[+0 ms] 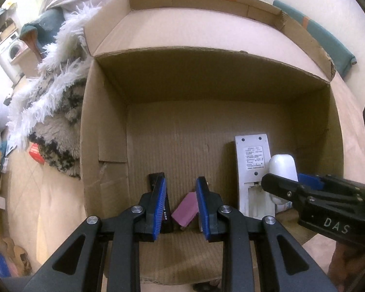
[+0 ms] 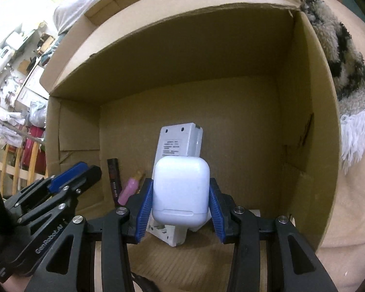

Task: Organize rigid objects
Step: 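Open both tools to release the pink bottle and earbud case in the box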

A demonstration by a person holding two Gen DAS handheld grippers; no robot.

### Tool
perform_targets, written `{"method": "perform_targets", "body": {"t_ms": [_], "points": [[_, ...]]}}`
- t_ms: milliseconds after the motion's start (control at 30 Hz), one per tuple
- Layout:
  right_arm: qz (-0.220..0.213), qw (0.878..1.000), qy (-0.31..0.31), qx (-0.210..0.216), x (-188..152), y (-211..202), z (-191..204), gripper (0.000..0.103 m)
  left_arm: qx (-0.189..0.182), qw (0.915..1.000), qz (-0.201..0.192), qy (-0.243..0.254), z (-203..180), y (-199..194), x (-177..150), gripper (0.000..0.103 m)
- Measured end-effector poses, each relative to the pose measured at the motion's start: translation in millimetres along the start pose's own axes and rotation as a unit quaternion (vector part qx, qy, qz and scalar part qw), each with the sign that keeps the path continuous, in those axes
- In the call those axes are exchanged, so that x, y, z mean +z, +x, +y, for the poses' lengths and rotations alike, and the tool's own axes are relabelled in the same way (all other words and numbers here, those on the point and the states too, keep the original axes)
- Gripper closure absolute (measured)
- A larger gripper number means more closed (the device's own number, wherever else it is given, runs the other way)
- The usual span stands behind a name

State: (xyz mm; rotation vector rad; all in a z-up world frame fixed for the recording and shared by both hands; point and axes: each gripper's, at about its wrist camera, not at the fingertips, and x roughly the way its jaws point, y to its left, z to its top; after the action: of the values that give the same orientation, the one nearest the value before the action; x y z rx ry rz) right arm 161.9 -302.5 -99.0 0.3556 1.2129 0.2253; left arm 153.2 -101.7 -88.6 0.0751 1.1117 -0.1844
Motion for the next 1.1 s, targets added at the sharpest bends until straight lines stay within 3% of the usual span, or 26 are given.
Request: {"method": "perform_targets", "body": {"t_ms": [400, 500, 567, 600, 700, 833, 1100], "points": [[0.005, 1.000, 0.006, 0.007, 1.4, 8.9, -1.0, 0.058, 0.001, 1.0000, 0.002, -0.001, 3.2, -5.9, 6.8, 0.079], [-0.008, 1.000, 0.015, 0.021, 3.6, 5.3, -2.1, 0.056, 0.002, 1.0000, 0.004, -0.002, 4.1, -6.5, 7.3, 0.071], [-0.035, 0.998, 0.010, 0.042, 5.5, -4.6, 1.2, 0.046, -0.005, 1.0000, -0.003, -0.003, 3.9, -10.7, 7.2, 0.059], [-0.050, 0.998, 0.006, 0.048, 6.8, -10.1, 3.7, 0.034, -0.004, 0.9999, -0.010, -0.002, 3.7, -13.8, 7.5, 0.049], [-0.070, 0.996, 0.004, 0.061, 8.7, -17.2, 6.8, 0.027, 0.003, 0.9997, -0.025, 0.005, 1.7, -20.3, 8.2, 0.037], [-0.076, 0.996, 0.016, 0.053, 10.2, -16.7, 2.8, 0.012, -0.007, 0.9997, -0.024, -0.005, 3.6, -22.2, 9.0, 0.035], [-0.087, 0.995, 0.006, 0.049, 10.7, -21.6, 5.0, 0.005, -0.003, 0.9995, -0.028, -0.012, 8.7, -24.7, 13.8, 0.034]]}}
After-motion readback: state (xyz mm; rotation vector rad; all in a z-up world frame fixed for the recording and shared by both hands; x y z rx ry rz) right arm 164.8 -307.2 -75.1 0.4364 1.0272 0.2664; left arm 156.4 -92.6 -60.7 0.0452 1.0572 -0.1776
